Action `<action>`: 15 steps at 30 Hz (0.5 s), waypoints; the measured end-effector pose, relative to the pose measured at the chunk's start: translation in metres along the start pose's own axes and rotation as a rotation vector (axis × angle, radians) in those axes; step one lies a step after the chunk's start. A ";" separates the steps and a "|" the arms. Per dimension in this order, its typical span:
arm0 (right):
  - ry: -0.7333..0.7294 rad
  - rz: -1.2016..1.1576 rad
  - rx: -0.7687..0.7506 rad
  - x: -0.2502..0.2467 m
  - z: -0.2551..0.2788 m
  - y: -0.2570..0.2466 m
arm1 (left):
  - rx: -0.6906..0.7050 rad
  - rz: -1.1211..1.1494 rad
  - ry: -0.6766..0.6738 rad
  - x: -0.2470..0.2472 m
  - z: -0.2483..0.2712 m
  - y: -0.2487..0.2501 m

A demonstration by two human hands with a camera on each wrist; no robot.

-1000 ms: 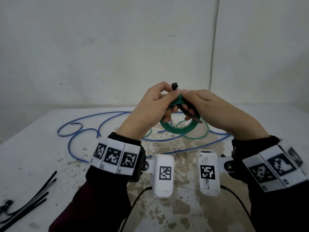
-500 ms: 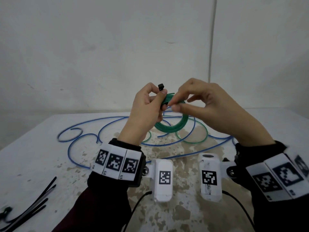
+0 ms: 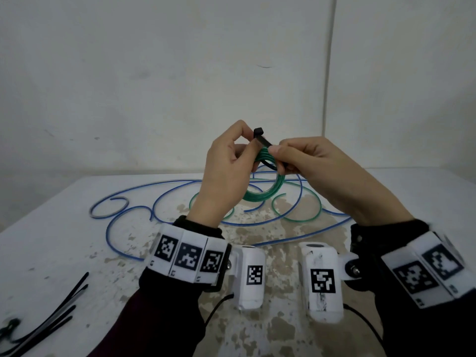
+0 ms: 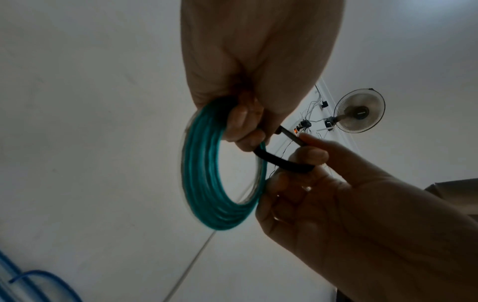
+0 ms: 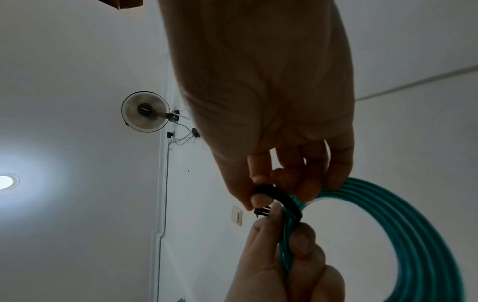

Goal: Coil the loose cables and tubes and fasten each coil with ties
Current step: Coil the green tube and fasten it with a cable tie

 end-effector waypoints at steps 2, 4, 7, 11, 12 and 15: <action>0.005 -0.009 0.016 -0.001 -0.001 0.002 | 0.016 -0.013 0.012 0.001 0.000 0.000; 0.011 -0.016 0.025 -0.001 -0.001 0.003 | 0.031 -0.020 0.021 0.001 0.001 0.000; 0.018 -0.038 0.022 0.000 -0.001 0.002 | 0.061 -0.041 0.039 0.001 0.001 0.000; 0.033 -0.067 0.029 0.000 -0.002 0.003 | 0.059 -0.053 0.060 0.002 0.000 -0.002; 0.036 -0.068 0.030 0.000 -0.002 0.003 | 0.062 -0.054 0.060 0.002 0.001 -0.002; 0.038 -0.052 0.028 -0.001 -0.001 0.003 | 0.078 -0.043 0.060 0.003 0.001 -0.002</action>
Point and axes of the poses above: each hand's wrist, its own z-axis away from the middle knuckle, its own x-axis out of the palm, y = z × x, the point moved 2 cm from there along -z, towards the middle knuckle, and after that the axes turned 12 degrees about -z, right-handed, at the moved point
